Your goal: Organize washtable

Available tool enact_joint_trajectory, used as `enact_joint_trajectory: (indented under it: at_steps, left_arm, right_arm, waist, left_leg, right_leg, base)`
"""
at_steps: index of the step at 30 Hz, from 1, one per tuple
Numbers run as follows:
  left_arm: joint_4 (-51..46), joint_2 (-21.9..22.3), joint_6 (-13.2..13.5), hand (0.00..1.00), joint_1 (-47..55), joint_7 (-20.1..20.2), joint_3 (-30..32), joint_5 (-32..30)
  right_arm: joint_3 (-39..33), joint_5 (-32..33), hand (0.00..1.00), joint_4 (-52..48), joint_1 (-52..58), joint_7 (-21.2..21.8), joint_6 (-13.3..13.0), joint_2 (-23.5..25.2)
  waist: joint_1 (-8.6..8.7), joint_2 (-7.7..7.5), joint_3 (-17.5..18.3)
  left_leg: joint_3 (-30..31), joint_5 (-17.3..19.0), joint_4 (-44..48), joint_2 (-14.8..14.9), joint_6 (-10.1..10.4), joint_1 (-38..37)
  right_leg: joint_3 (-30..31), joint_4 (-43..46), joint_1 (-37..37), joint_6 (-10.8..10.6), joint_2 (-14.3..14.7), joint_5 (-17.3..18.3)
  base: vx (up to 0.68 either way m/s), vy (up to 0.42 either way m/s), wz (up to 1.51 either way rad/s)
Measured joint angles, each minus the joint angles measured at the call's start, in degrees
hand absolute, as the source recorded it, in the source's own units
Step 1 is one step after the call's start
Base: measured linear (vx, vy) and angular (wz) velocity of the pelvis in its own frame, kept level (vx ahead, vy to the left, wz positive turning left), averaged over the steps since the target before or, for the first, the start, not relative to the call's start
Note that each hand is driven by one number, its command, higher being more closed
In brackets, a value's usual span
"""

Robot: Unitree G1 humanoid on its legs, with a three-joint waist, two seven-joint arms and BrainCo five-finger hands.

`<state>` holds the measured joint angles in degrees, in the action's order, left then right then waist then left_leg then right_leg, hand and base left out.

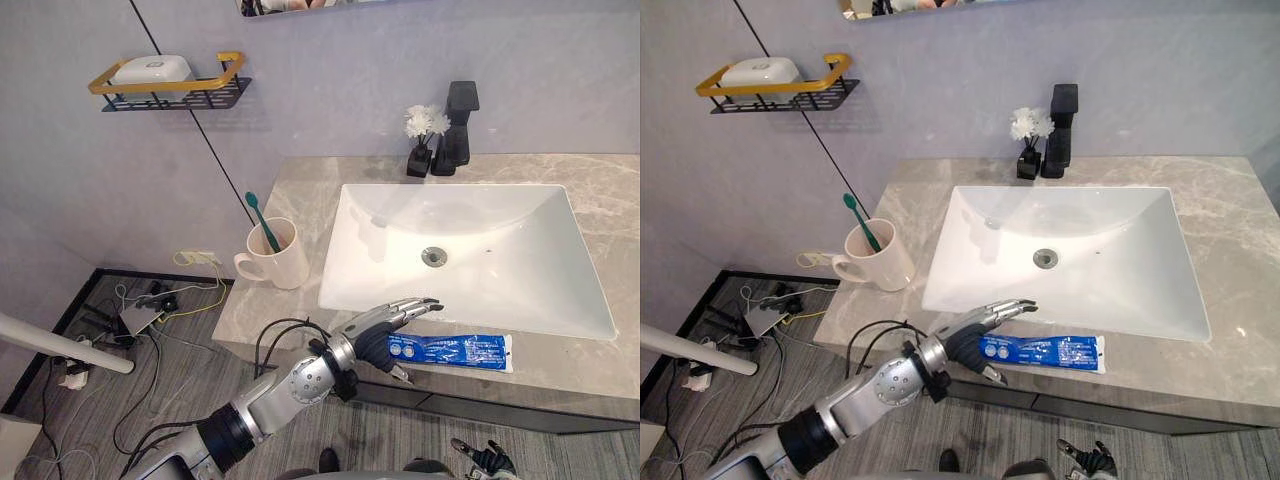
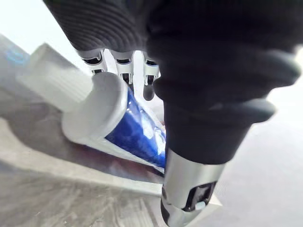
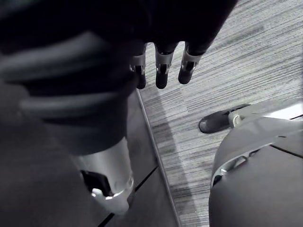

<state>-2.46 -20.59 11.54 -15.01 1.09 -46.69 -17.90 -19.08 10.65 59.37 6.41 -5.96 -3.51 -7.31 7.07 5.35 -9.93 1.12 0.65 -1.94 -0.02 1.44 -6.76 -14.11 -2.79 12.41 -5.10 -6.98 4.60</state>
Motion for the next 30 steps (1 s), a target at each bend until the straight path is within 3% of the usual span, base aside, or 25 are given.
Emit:
enact_joint_trajectory:
  at_steps: [30]
  left_arm:
    - [-0.21,-1.59,-0.06,0.0,0.03,-1.14,2.68,-2.85]
  right_arm:
    - [2.01,-0.04,0.0,-0.02,0.25,0.04,0.01,-0.11]
  waist:
    - [-0.02,0.76,0.33]
  left_leg:
    - [-0.16,0.15,0.02,0.08,0.21,-0.04]
  right_leg:
    - [0.12,-0.36,0.13,0.01,0.12,-0.01]
  base:
    - [0.0,0.0,0.0]
